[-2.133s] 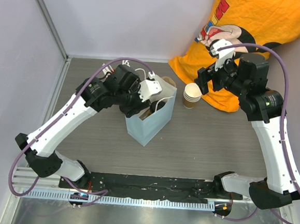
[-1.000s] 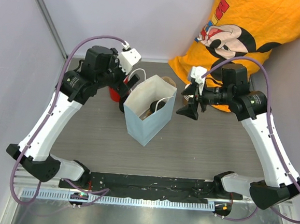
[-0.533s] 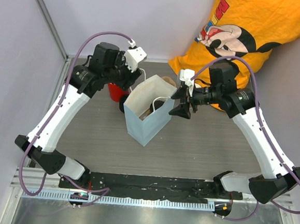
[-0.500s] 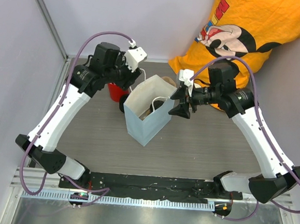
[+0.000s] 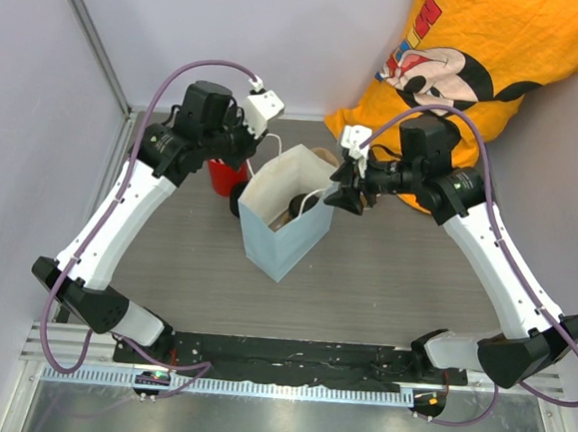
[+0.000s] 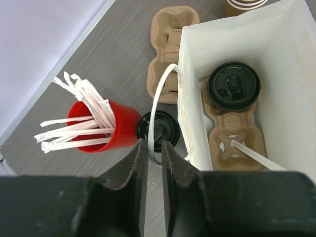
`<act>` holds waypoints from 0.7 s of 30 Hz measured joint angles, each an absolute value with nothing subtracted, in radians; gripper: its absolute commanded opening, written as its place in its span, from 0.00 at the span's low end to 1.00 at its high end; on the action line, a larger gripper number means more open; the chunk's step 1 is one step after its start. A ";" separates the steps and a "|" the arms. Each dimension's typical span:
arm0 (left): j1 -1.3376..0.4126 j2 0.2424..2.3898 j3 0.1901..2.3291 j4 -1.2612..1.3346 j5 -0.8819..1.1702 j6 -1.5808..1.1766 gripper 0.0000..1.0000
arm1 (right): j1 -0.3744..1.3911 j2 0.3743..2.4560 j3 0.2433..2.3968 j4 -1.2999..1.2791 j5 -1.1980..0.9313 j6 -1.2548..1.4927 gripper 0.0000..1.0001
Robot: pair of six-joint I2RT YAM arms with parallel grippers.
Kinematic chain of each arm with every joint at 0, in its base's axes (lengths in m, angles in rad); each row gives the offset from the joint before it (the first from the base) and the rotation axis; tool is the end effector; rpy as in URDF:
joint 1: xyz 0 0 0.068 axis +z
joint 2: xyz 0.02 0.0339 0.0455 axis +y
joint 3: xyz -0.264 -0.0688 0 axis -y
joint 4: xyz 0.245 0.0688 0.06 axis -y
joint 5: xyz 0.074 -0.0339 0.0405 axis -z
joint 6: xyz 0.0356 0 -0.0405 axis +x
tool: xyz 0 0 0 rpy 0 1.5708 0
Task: Pack the takeout coffee
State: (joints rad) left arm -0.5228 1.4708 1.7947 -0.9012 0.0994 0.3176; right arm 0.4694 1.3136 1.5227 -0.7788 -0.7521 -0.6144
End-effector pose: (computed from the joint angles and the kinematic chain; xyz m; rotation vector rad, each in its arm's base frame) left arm 0.2569 -0.1521 0.4513 0.9312 1.9417 -0.2260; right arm 0.2247 0.1412 0.4244 -1.4023 1.4914 0.7087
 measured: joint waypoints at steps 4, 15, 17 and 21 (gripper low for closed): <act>-0.523 1.471 1.795 -0.901 0.103 0.317 0.07 | 0.469 1.314 1.528 -0.771 -0.707 -0.612 0.57; -0.523 1.472 1.797 -0.903 0.110 0.317 0.01 | 0.470 1.316 1.543 -0.770 -0.710 -0.616 0.42; -0.523 1.474 1.799 -0.903 0.110 0.317 0.00 | 0.470 1.318 1.543 -0.770 -0.726 -0.617 0.40; -0.523 1.480 1.804 -0.904 0.111 0.317 0.00 | 0.470 1.333 1.543 -0.765 -0.750 -0.620 0.30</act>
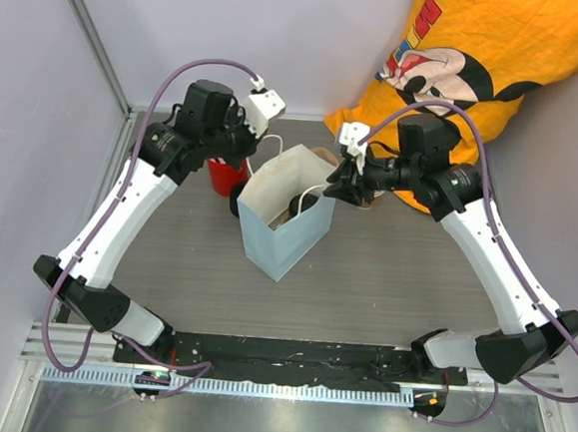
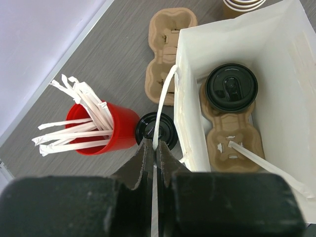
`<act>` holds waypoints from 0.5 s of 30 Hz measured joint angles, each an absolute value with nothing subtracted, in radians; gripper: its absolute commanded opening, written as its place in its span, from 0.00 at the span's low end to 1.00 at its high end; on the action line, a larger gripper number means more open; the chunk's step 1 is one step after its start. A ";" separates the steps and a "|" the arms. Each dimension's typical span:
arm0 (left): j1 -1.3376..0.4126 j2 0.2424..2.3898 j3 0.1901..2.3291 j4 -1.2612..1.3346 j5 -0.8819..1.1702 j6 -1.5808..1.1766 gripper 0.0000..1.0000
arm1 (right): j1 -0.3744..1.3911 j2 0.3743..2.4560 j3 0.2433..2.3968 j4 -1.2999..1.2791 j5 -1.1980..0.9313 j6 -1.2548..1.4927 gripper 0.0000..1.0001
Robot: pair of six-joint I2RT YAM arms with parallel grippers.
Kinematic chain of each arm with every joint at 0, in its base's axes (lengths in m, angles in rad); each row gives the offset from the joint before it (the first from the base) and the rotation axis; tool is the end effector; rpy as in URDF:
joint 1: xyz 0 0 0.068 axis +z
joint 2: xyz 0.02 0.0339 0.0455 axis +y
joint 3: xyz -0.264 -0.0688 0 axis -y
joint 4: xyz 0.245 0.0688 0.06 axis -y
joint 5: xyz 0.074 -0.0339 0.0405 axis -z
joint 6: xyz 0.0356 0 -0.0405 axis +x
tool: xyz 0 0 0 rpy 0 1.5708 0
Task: Pack the takeout coffee
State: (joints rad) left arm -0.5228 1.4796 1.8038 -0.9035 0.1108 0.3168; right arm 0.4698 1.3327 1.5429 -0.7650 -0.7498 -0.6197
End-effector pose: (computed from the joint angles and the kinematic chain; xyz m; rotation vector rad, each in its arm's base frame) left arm 0.2585 -0.1535 0.4514 0.9372 1.9413 -0.2387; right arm 0.2296 0.1438 0.4271 -1.4025 1.4743 0.6971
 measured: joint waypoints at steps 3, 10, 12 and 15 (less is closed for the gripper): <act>-0.523 1.484 1.809 -0.905 0.116 0.316 0.00 | 0.470 1.348 1.543 -0.764 -0.760 -0.621 0.21; -0.523 1.492 1.815 -0.907 0.118 0.315 0.00 | 0.470 1.355 1.543 -0.764 -0.770 -0.628 0.04; -0.523 1.496 1.818 -0.907 0.118 0.315 0.00 | 0.470 1.354 1.543 -0.766 -0.771 -0.628 0.03; -0.523 1.501 1.822 -0.908 0.118 0.315 0.00 | 0.471 1.353 1.543 -0.778 -0.773 -0.633 0.02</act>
State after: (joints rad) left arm -0.5228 1.5013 1.8225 -0.9077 0.1177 0.3149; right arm 0.4706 1.3525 1.5429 -0.7784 -0.7734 -0.6331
